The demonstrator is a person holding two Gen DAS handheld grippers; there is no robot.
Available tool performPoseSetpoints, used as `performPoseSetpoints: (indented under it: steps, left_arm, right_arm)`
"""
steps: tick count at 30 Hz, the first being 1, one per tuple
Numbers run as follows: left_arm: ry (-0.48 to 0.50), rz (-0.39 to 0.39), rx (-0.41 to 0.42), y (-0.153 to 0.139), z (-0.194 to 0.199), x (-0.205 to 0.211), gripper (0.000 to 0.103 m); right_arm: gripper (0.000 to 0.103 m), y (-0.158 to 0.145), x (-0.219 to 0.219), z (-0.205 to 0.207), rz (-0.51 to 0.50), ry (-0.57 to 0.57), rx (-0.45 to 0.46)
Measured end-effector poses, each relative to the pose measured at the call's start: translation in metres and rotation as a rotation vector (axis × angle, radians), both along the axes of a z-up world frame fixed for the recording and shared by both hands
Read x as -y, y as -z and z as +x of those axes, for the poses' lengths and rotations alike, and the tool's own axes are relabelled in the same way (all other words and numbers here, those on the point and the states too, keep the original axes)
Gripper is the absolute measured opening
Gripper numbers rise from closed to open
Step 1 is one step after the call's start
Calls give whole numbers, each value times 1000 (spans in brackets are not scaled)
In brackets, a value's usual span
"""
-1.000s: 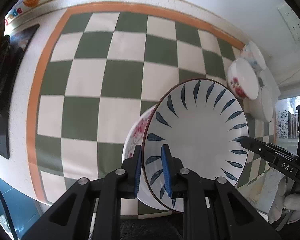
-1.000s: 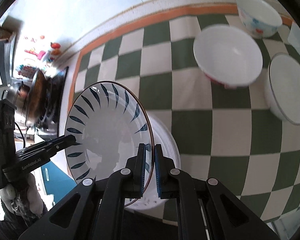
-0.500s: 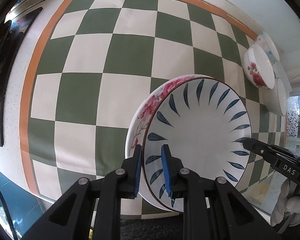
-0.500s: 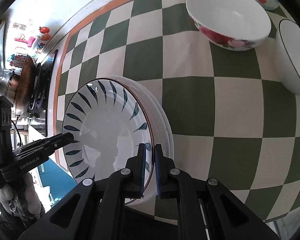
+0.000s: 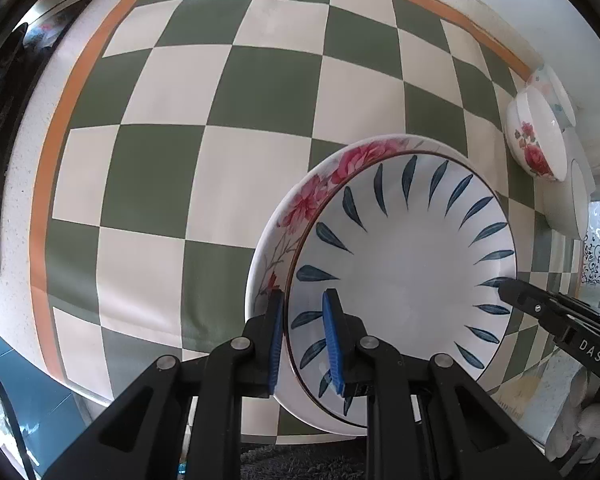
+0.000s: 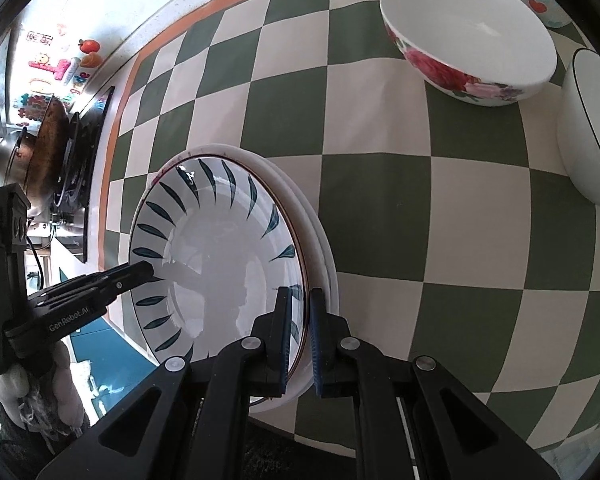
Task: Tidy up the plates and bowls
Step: 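Set the plate stack down on the checkered cloth and open both tools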
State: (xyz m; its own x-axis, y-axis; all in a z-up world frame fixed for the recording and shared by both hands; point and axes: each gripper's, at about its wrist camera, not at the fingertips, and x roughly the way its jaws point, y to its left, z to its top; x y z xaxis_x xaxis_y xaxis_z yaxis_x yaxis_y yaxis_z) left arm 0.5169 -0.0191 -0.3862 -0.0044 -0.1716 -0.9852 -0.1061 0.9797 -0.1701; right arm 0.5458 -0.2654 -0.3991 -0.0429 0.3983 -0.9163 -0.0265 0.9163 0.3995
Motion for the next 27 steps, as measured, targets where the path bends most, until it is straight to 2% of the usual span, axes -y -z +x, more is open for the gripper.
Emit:
performPoseSetpoints:
  steps: [8, 16, 19, 27]
  left_arm:
    - [-9, -32, -6, 1, 1, -4, 17]
    - [-10, -38, -21, -2, -1, -10, 18]
    - [-8, -34, -24, -3, -2, -9, 18]
    - [-2, -30, -42, -4, -6, -8, 18]
  right_arm:
    - [13, -1, -5, -1, -35, 25, 14]
    - [13, -3, -17, -8, -129, 55, 17]
    - [16, -5, -24, -12, -159, 53, 22]
    - [16, -5, -26, -17, -186, 87, 19]
